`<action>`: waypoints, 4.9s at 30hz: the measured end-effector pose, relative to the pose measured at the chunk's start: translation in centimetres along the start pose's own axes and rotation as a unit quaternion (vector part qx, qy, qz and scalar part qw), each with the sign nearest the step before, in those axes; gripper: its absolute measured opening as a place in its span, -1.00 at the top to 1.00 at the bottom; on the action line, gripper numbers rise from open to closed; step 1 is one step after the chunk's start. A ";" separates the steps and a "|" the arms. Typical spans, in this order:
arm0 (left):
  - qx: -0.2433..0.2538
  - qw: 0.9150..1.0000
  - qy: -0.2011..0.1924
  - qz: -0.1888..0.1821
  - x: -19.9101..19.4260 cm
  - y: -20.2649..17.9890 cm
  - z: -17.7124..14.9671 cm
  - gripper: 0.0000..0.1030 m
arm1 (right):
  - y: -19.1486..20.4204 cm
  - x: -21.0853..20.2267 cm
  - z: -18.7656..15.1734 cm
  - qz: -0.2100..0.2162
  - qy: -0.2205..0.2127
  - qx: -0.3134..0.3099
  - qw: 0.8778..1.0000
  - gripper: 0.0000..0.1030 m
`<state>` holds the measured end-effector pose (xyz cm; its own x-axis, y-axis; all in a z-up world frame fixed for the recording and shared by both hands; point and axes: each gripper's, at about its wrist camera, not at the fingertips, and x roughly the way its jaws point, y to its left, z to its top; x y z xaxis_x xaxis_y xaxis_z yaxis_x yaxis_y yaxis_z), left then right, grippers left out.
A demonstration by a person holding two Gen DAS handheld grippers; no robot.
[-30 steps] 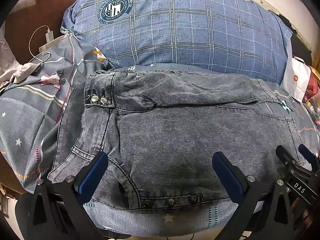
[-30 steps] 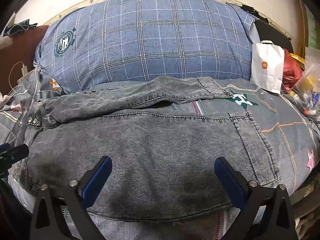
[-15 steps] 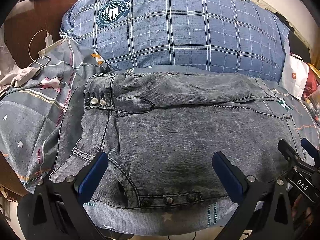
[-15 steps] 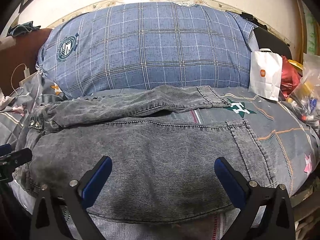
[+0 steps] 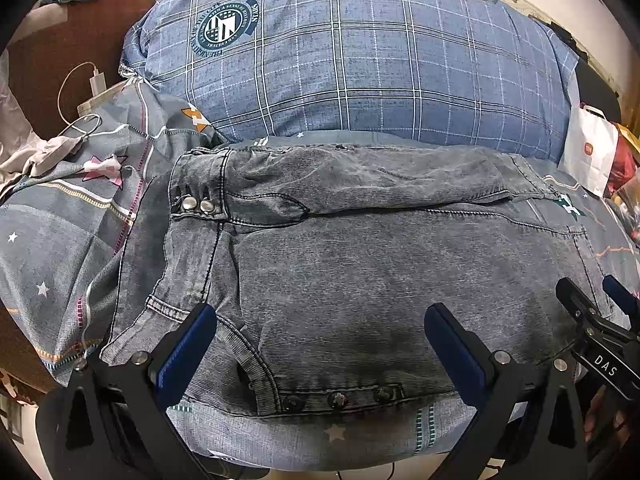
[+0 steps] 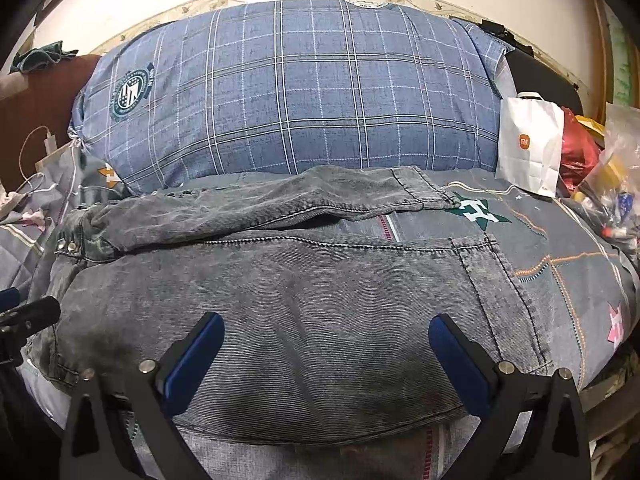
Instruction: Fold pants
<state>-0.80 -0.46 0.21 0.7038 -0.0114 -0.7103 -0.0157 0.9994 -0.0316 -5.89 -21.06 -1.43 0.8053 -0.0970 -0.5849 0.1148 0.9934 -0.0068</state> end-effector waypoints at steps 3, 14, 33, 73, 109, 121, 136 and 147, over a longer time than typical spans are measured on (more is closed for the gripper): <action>0.004 1.000 -0.002 0.002 -0.1 -0.1 0.0 -1.00 | 0.0 0.0 0.0 -0.001 0.000 0.000 1.000 -1.00; 0.004 1.000 -0.001 0.011 -0.4 0.7 0.2 -1.00 | -0.7 -0.3 0.0 0.009 -0.004 0.015 1.000 -1.00; -0.144 0.984 0.104 0.011 2.1 14.5 -2.7 -1.00 | -22.4 2.9 -0.2 0.056 0.174 0.249 0.951 -0.95; -0.088 0.979 0.161 0.095 5.8 14.8 0.5 0.71 | -18.7 6.0 0.7 -0.006 0.252 0.047 0.967 -0.29; -0.093 0.988 0.091 0.078 19.0 15.7 14.5 -0.35 | -15.1 25.2 15.1 -0.010 0.256 0.022 0.966 0.50; -0.088 0.983 0.129 0.094 21.6 16.1 13.7 -0.42 | -13.3 18.8 14.5 -0.085 0.236 -0.078 0.965 0.62; -0.144 0.982 0.125 -0.002 20.2 19.4 19.3 -0.42 | -15.4 24.6 20.2 0.017 0.188 0.024 0.982 -0.33; -0.151 0.975 0.159 -0.035 23.2 19.4 21.5 -0.37 | -14.9 27.1 19.5 0.032 0.199 0.021 0.979 -0.33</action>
<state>30.53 19.42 -1.78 0.4548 -0.1374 -0.8799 -0.2177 0.9409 -0.2595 25.53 -39.72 -1.32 0.5221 0.0044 -0.8529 0.1021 0.9925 0.0677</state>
